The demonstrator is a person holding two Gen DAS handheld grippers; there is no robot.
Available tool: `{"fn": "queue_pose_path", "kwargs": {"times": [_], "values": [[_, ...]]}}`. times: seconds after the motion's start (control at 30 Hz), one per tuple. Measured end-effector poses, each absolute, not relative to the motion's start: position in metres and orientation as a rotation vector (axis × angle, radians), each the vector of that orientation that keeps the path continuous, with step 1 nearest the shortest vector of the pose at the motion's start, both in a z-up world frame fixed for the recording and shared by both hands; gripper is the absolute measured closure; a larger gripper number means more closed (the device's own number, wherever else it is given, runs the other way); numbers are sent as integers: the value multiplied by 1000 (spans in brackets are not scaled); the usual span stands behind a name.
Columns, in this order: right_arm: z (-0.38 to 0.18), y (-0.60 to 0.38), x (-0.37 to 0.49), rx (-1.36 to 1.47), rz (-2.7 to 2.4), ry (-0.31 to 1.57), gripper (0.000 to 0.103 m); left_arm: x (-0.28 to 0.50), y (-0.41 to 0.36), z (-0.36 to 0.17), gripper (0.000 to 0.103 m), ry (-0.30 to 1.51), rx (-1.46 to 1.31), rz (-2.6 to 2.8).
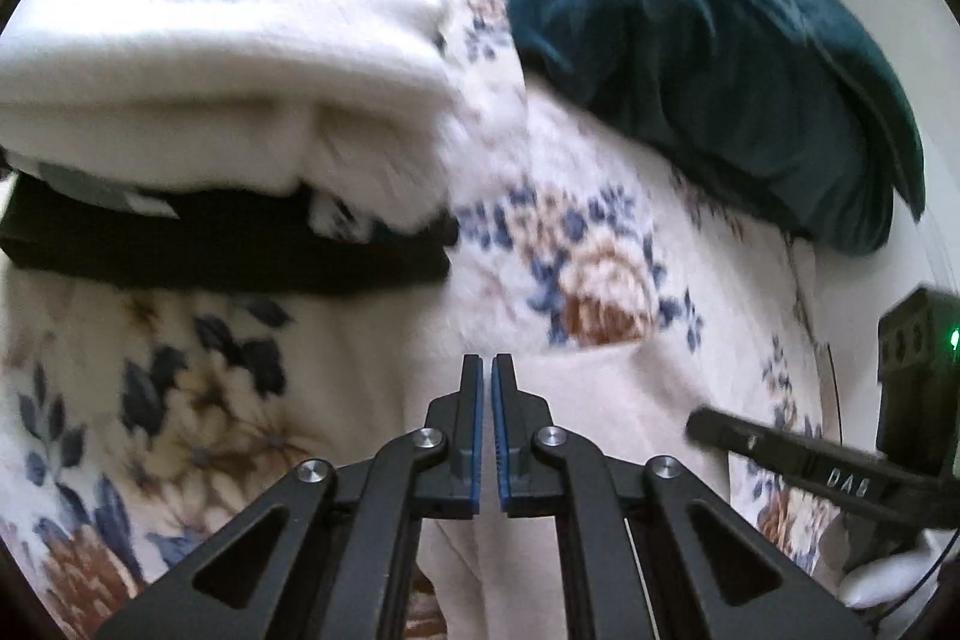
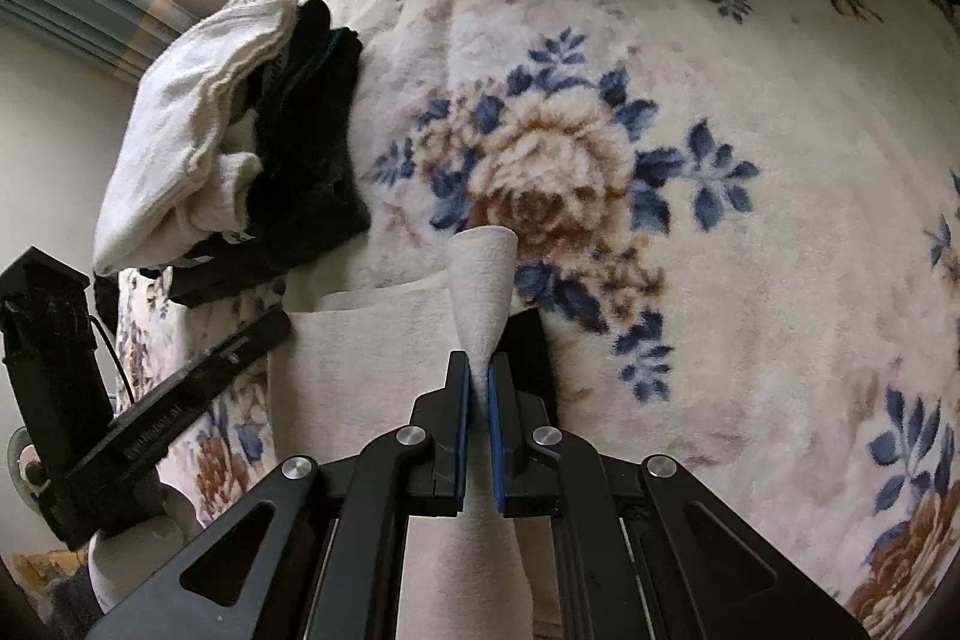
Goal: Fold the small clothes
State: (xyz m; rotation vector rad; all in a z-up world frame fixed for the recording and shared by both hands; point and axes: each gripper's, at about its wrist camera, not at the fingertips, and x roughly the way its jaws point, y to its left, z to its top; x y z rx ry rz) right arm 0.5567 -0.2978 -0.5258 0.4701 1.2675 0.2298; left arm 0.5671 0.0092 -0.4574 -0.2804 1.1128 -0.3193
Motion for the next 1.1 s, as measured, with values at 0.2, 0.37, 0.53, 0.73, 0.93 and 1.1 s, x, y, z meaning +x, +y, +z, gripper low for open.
{"fn": "queue_pose_path", "kwargs": {"times": [0.2, 0.37, 0.53, 0.73, 0.93, 1.1], "values": [[-525, -290, 562, 452, 236, 1261, 97, 590, 21, -469, 102, 1141, -339, -283], [-554, -289, 573, 417, 246, 1404, 94, 573, 37, -482, 91, 1264, -471, -284], [-558, -320, 556, 547, 332, 1427, 26, 504, 55, -479, 50, 1302, -705, -338], [-569, -362, 525, 817, 386, 1470, 12, 397, 59, -478, 43, 1287, -986, -248], [-599, -352, 530, 933, 499, 1553, 9, 353, 17, -520, 40, 1223, -1277, -240], [-629, -319, 561, 949, 598, 1625, 9, 357, -1, -551, 40, 1122, -1373, -179]]}}
